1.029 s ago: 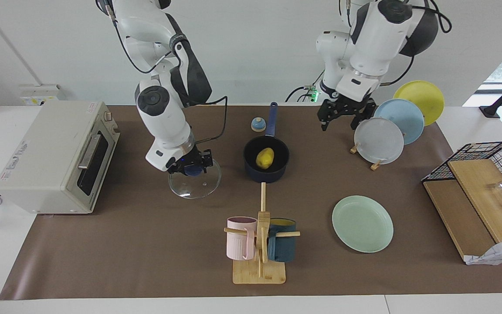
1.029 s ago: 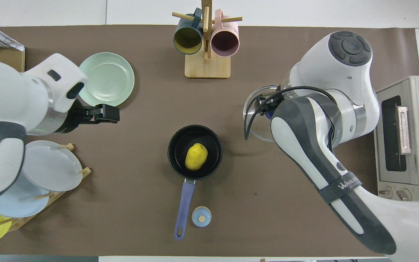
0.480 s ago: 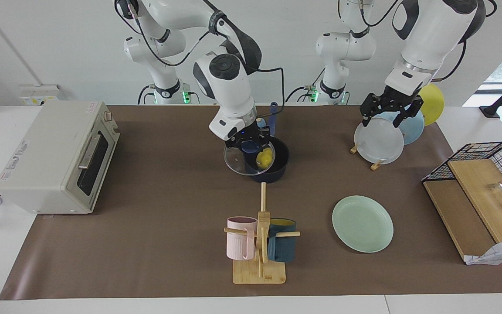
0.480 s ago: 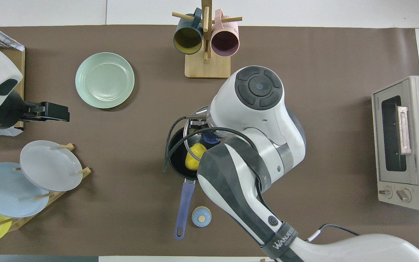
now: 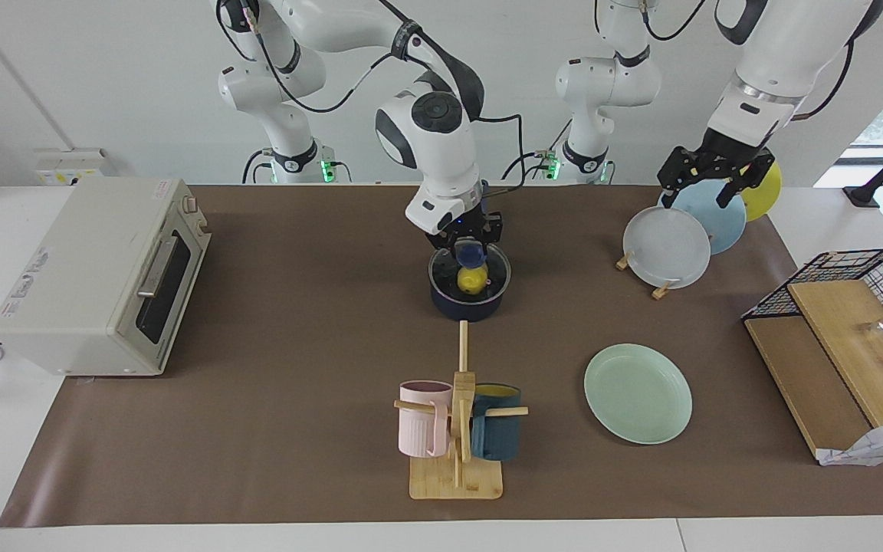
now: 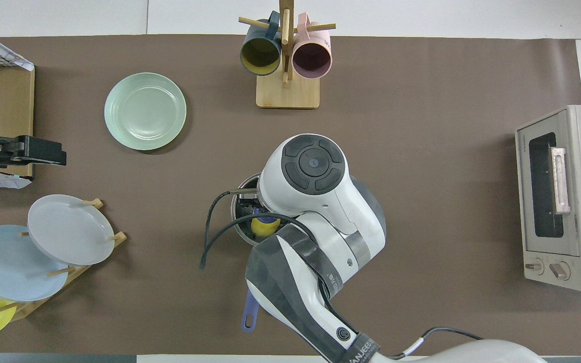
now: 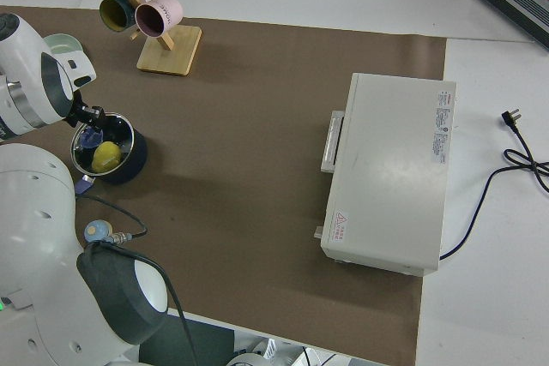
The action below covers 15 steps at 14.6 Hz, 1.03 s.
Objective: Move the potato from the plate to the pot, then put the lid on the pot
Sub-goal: 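Lower the glass lid onto the pot with the right gripper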
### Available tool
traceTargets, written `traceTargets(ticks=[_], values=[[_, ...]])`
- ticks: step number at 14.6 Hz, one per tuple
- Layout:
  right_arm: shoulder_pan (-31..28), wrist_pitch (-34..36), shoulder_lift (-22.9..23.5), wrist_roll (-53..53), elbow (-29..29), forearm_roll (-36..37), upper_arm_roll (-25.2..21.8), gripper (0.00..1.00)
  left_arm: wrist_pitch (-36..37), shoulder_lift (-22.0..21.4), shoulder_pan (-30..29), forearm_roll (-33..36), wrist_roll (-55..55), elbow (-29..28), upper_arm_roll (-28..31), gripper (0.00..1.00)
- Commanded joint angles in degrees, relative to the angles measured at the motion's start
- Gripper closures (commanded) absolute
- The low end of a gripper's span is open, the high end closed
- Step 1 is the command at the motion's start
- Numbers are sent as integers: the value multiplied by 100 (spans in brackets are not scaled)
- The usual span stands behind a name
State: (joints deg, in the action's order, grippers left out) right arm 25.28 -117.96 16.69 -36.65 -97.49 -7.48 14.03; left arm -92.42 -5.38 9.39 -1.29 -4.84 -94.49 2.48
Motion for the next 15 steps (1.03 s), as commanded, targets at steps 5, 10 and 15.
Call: traceTargets(ticks=[5, 10, 15], values=[[-32, -122, -166, -79, -148, 36, 3, 37, 251, 151, -306, 59, 80, 230, -256, 0], [-111, 122, -148, -53, 114, 219, -49, 29, 251, 116, -236, 59, 27, 221, -256, 0], [-1031, 1080, -358, 718, 476, 625, -103, 0, 225, 107, -227, 41, -8, 221, -256, 0]])
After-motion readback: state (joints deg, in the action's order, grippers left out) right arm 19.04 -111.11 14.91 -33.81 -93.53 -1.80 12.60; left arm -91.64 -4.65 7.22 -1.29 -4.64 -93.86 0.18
